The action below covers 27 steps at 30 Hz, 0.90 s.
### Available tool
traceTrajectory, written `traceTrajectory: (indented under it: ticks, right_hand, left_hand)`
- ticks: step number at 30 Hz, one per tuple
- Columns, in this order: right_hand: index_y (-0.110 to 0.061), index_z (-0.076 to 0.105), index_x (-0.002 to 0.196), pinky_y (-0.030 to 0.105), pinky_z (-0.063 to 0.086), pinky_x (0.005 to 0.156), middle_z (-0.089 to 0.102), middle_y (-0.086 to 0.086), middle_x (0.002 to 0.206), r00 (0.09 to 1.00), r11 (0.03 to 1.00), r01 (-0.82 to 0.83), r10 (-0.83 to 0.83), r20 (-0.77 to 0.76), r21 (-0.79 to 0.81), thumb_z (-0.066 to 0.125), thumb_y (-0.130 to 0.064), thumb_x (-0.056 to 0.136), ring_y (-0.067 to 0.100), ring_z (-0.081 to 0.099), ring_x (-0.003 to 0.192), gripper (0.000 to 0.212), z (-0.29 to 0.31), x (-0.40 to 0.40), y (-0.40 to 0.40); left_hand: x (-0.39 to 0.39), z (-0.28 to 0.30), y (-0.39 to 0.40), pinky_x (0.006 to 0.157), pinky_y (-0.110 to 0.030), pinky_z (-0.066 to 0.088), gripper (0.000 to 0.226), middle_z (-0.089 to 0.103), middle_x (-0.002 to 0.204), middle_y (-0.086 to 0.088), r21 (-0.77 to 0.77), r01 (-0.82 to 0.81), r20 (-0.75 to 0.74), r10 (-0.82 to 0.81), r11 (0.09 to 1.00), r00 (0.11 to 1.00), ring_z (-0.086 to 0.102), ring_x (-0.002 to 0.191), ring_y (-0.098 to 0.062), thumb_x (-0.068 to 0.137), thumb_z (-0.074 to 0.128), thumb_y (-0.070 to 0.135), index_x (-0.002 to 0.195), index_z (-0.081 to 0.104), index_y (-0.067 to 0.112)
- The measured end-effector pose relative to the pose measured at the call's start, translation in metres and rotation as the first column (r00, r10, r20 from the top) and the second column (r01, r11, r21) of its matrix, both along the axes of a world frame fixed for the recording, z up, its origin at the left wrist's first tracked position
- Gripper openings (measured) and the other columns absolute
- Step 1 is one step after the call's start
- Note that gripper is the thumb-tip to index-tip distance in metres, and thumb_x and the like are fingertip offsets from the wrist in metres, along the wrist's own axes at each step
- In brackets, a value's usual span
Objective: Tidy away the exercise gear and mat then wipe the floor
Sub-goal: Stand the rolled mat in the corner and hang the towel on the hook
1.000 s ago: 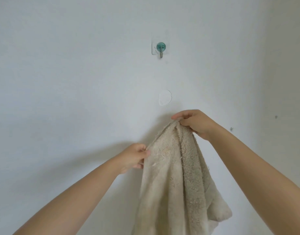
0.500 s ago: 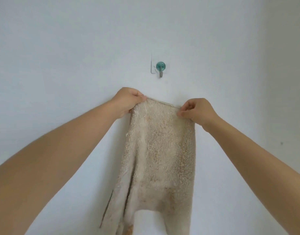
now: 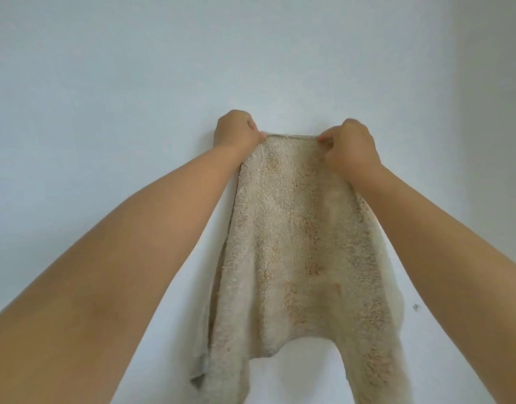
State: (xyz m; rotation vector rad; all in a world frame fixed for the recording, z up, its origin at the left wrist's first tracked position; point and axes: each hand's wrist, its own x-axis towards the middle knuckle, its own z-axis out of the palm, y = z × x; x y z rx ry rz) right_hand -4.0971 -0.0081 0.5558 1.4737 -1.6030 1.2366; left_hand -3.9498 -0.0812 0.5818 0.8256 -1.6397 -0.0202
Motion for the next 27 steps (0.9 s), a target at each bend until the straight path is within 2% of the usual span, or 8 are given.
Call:
traceTrajectory:
  ticks: [6,8,10,15,18,21,24,27]
  right_hand:
    - [-0.004,0.066,0.114,0.031,0.048,0.093,0.062,0.012,0.123,0.989,0.994,-0.039,0.024,0.144,0.105,0.044,0.005,0.086,0.028,0.057,0.113,0.036,-0.028,-0.009,0.008]
    - [-0.007,0.065,0.116,0.027,0.045,0.092,0.06,0.01,0.127,0.978,0.987,-0.098,0.073,0.194,0.125,0.043,0.004,0.087,0.025,0.056,0.115,0.038,-0.039,-0.01,0.012]
    - [-0.007,0.065,0.117,0.021,0.042,0.086,0.061,0.008,0.127,0.964,0.977,-0.158,0.121,0.235,0.143,0.043,0.004,0.087,0.021,0.055,0.115,0.038,-0.047,-0.01,0.014]
    - [-0.013,0.061,0.121,0.022,0.038,0.081,0.058,0.007,0.128,0.916,0.914,-0.303,0.201,0.347,0.269,0.047,-0.005,0.091,0.017,0.053,0.102,0.034,-0.071,-0.005,0.014]
    - [-0.017,0.054,0.129,0.024,0.039,0.088,0.053,0.006,0.134,0.942,0.899,-0.274,0.179,0.282,0.343,0.046,-0.008,0.092,0.022,0.05,0.121,0.039,-0.091,0.0,0.012]
    - [-0.016,0.05,0.133,0.026,0.039,0.087,0.053,0.011,0.131,0.979,0.923,-0.185,0.145,0.142,0.338,0.045,-0.01,0.093,0.026,0.049,0.12,0.041,-0.115,0.004,0.012]
    - [-0.01,0.051,0.132,0.036,0.042,0.094,0.051,0.017,0.126,0.988,0.949,-0.152,0.152,0.02,0.275,0.045,-0.01,0.092,0.033,0.047,0.118,0.04,-0.142,0.013,0.009]
    - [0.001,0.063,0.113,0.042,0.048,0.079,0.061,0.022,0.109,0.973,0.973,-0.21,0.217,-0.082,0.094,0.047,-0.001,0.085,0.04,0.056,0.099,0.033,-0.166,0.038,0.007]
  left_hand:
    - [-0.013,-0.019,0.008,0.086,-0.024,0.045,0.033,0.066,0.115,-0.006,0.005,0.005,0.052,-0.005,1.0,0.999,0.058,0.112,-0.02,0.086,0.064,0.013,0.06,0.049,0.025]
    - [-0.015,-0.026,0.003,0.088,-0.029,0.048,0.012,0.068,0.113,-0.01,0.059,0.065,-0.021,-0.064,0.996,0.998,0.061,0.109,-0.025,0.087,0.061,0.01,0.079,0.069,0.012]
    - [-0.016,-0.033,0.002,0.083,-0.031,0.05,0.014,0.069,0.105,-0.01,0.139,0.15,-0.126,-0.133,0.979,0.983,0.063,0.097,-0.026,0.087,0.063,0.011,0.095,0.071,0.003]
    - [-0.01,-0.052,0.003,0.073,-0.031,0.05,0.031,0.056,0.066,-0.006,0.206,0.125,-0.04,-0.119,0.971,0.992,0.054,0.074,-0.022,0.088,0.053,0.007,0.059,0.054,0.017]
    - [-0.004,-0.072,0.011,0.075,-0.027,0.044,0.018,0.058,0.075,-0.009,0.108,-0.001,0.109,-0.011,0.994,0.994,0.053,0.08,-0.022,0.09,0.05,0.009,0.081,0.061,0.019]
    - [0.004,-0.1,0.025,0.09,-0.033,0.049,0.026,0.068,0.108,-0.015,0.029,-0.096,0.215,0.088,0.995,0.973,0.061,0.103,-0.029,0.094,0.046,0.01,0.109,0.066,0.007]
    - [0.013,-0.132,0.035,0.087,-0.036,0.049,0.028,0.066,0.115,-0.017,-0.001,-0.2,0.302,0.191,0.98,0.934,0.061,0.103,-0.029,0.094,0.041,0.008,0.108,0.064,0.003]
    - [0.028,-0.163,0.035,0.076,-0.03,0.04,0.027,0.063,0.119,-0.017,0.077,-0.338,0.428,0.275,0.938,0.861,0.053,0.092,-0.022,0.094,0.039,0.007,0.111,0.06,0.006]
